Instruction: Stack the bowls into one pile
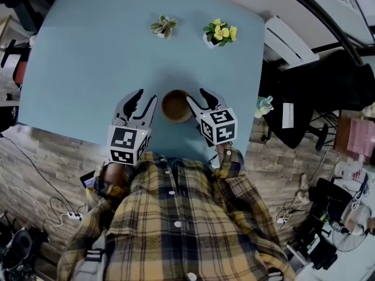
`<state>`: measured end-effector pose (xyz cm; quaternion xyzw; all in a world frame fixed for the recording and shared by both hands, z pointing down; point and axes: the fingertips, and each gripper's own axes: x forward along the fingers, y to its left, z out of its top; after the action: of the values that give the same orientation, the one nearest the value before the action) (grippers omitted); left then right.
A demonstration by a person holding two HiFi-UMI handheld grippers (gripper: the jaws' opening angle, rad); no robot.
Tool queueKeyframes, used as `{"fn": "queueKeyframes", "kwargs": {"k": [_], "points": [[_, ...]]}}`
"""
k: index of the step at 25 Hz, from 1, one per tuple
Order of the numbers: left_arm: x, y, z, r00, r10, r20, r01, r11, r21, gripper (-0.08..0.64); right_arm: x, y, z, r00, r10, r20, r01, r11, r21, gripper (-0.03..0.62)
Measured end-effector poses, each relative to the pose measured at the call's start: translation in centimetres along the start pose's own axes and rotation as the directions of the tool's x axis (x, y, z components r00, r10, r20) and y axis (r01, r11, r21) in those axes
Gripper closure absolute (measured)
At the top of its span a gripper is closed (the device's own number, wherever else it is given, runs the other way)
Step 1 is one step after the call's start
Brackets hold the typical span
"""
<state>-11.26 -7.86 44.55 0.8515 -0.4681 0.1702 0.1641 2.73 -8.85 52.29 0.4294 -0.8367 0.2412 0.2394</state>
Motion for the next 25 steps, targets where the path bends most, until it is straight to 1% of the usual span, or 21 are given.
{"fn": "queueKeyframes", "kwargs": {"k": [4,6,9,12,16,19,21,23,25], "points": [[-0.1,-0.9,1.3,0.999,-0.021,0.028,0.021,1.0,0.018,0.413,-2.9,-0.2,3.6,0.991,-0.03,0.132,0.04,0.997,-0.072,0.397],[-0.1,-1.4,2.2,0.998,-0.033,0.046,0.031,0.999,0.03,0.413,-4.6,-0.6,5.2,0.981,-0.047,0.188,0.063,0.995,-0.08,0.397],[-0.3,-2.2,3.8,0.996,-0.052,0.079,0.048,0.998,0.048,0.413,-7.5,-1.4,7.0,0.963,-0.077,0.258,0.093,0.994,-0.053,0.397],[-0.5,-3.1,5.3,0.991,-0.07,0.113,0.063,0.996,0.066,0.413,-10.2,-2.2,8.1,0.945,-0.111,0.306,0.125,0.992,-0.028,0.397],[-1.0,-4.3,7.0,0.983,-0.097,0.158,0.082,0.992,0.096,0.422,-13.4,-3.0,8.4,0.92,-0.151,0.362,0.166,0.986,-0.011,0.399],[-1.2,-5.3,7.9,0.978,-0.122,0.17,0.105,0.989,0.108,0.43,-15.4,-3.3,8.1,0.903,-0.188,0.386,0.205,0.979,-0.003,0.405],[-1.3,-6.1,7.9,0.977,-0.135,0.162,0.117,0.986,0.117,0.437,-16.4,-3.4,7.7,0.892,-0.213,0.399,0.238,0.971,-0.013,0.434],[-1.5,-6.8,7.9,0.977,-0.146,0.154,0.127,0.984,0.127,0.445,-17.3,-3.4,7.3,0.88,-0.232,0.414,0.264,0.964,-0.02,0.495],[-1.7,-7.3,7.8,0.976,-0.155,0.155,0.136,0.982,0.131,0.451,-17.9,-3.2,6.8,0.87,-0.245,0.428,0.278,0.96,-0.015,0.531]]}}
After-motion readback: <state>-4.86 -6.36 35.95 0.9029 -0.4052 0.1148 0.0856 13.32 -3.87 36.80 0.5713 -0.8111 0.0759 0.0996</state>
